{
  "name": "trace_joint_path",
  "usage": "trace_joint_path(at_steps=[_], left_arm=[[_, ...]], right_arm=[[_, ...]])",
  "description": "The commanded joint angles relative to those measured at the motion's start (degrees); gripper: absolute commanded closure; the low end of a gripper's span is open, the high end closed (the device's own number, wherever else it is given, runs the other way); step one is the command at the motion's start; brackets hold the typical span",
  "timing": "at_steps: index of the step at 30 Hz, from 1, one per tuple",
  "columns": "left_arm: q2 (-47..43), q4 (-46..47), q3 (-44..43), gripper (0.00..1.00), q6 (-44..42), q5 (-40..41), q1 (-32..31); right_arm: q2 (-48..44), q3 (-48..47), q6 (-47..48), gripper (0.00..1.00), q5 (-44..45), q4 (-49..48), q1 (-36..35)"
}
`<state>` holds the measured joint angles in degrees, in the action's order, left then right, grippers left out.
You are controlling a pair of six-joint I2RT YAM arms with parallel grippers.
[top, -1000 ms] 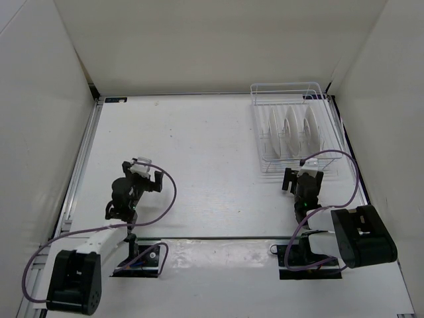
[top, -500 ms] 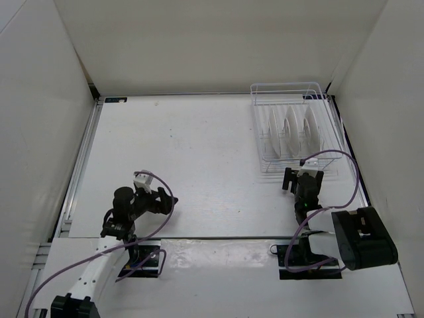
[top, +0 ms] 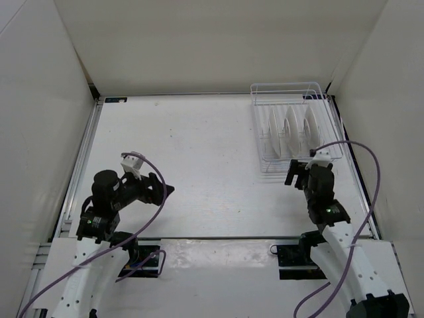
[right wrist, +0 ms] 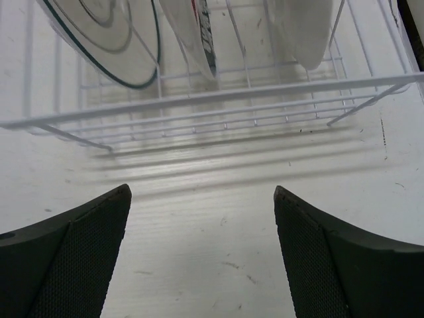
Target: Unload the plates from the dish rack
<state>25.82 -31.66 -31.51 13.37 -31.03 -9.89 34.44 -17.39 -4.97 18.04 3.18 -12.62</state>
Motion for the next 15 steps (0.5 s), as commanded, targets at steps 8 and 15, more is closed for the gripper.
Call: trace_joint_path(at_steps=[8,15], left_arm=[[6.1,-27.1,-16.9,0.00,-8.8,18.8,0.0],[2.4,-27.3,-12.2,0.00,-4.8,24.1,-1.4]], right_arm=[[7.7,-41.7,-13.2,0.10,-27.8,30.9,-0.2],[11.9,-43.2,-15.9,0.10,-28.8,20.2,-0.2]])
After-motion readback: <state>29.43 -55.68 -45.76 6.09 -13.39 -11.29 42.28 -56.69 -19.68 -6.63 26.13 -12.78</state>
